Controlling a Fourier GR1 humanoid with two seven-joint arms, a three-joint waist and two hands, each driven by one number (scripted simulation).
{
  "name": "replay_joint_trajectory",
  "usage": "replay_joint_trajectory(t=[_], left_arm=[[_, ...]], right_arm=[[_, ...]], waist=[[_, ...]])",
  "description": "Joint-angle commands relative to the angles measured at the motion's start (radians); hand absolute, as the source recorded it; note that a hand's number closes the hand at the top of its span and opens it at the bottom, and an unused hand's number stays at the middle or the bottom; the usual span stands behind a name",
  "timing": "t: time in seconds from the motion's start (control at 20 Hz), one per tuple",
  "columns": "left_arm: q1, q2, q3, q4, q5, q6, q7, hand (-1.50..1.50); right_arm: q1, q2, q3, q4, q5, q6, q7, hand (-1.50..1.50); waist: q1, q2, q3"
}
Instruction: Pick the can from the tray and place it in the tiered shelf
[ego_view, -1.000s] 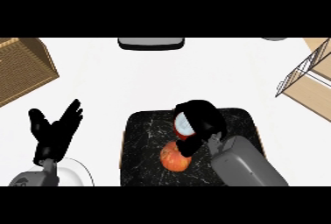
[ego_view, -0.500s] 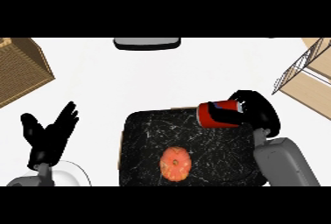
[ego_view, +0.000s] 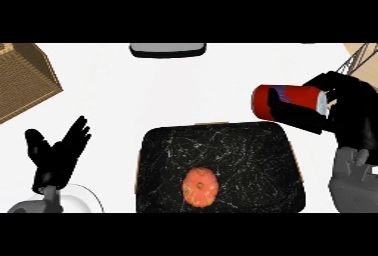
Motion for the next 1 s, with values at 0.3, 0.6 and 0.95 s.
replay_joint_trajectory(t=[0.3,0.6,0.95], left_arm=[[-0.011,-0.023,0.001,0.061,-0.015,0.014,0.015,0.00],[0.025,-0.016,-0.017,0.013,-0.027,0.002,0.028,0.00],[-0.002,-0.014,-0.001,0.024,-0.011,-0.017,0.040,0.00]], right_arm=[[-0.265,-0.139,-0.203,-0.231,0.003,0.300,0.285,1.50],[-0.387,-0.251,-0.365,-0.144,-0.104,0.397,0.274,1.50],[-0.457,-0.384,-0.535,0.054,-0.159,0.385,0.129,1.50]], waist=[[0.004,0.008,-0.012],[0.010,0.007,-0.012],[0.019,0.013,-0.009]])
